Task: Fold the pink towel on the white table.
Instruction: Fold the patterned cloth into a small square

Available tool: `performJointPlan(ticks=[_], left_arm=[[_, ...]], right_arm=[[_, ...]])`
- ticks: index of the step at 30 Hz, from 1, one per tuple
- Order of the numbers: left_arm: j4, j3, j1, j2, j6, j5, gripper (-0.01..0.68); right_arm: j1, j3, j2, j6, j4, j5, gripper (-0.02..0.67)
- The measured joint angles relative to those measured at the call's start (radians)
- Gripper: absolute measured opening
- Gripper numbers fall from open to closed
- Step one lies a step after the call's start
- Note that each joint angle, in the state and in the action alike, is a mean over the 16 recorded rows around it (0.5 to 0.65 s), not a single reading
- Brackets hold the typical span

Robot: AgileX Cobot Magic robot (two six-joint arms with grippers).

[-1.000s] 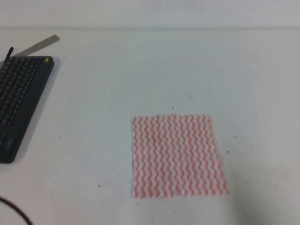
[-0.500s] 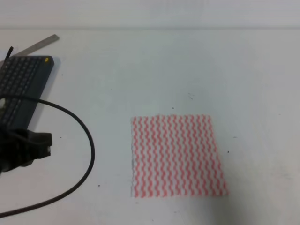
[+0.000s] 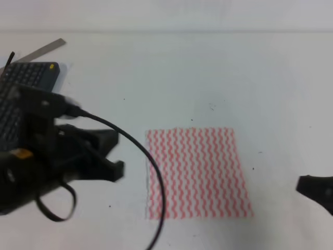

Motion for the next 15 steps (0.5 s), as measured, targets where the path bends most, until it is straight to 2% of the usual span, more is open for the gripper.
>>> performJointPlan(ticks=[6,15], left_arm=[[0.000,0.000,-0.092,0.090,0.001,-0.063,0.000],[0.000,0.000,-0.111,0.175,0.006,-0.060,0.000]], right_arm=[[0.131,-0.024,0.113,-0.094,0.125,-0.065,-0.018],[0.281,-0.053,0.270,-0.107,0.131,-0.147,0.006]])
